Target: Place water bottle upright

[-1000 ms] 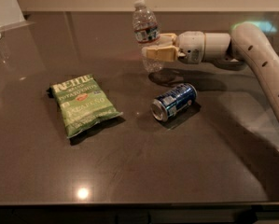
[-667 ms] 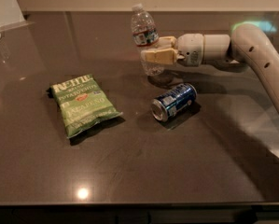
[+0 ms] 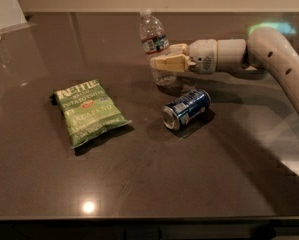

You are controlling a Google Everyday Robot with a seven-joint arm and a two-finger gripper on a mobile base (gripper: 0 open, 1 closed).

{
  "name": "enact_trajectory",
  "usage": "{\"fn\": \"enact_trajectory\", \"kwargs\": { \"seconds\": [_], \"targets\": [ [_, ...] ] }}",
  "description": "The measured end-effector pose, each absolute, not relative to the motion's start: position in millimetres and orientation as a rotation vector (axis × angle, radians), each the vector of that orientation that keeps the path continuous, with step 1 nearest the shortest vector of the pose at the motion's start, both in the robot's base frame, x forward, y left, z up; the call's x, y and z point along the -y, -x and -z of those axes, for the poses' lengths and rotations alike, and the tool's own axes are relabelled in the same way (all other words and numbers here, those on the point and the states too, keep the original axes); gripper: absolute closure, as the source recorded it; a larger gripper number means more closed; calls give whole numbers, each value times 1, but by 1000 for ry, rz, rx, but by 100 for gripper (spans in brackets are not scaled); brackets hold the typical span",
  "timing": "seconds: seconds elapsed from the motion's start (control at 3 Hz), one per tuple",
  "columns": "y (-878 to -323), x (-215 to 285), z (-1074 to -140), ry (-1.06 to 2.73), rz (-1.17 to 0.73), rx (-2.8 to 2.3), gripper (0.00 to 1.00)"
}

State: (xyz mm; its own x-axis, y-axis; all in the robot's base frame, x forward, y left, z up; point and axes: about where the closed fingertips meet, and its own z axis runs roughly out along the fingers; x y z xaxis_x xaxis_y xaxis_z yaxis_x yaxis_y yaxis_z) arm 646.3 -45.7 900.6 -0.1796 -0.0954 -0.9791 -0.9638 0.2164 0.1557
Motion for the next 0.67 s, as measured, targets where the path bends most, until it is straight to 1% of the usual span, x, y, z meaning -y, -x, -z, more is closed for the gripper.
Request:
{"fn": "enact_trajectory", "kwargs": {
  "seconds": [0.67],
  "targets": [
    [-647,38,-900,1039,-1140,-1427,100]
  ]
}}
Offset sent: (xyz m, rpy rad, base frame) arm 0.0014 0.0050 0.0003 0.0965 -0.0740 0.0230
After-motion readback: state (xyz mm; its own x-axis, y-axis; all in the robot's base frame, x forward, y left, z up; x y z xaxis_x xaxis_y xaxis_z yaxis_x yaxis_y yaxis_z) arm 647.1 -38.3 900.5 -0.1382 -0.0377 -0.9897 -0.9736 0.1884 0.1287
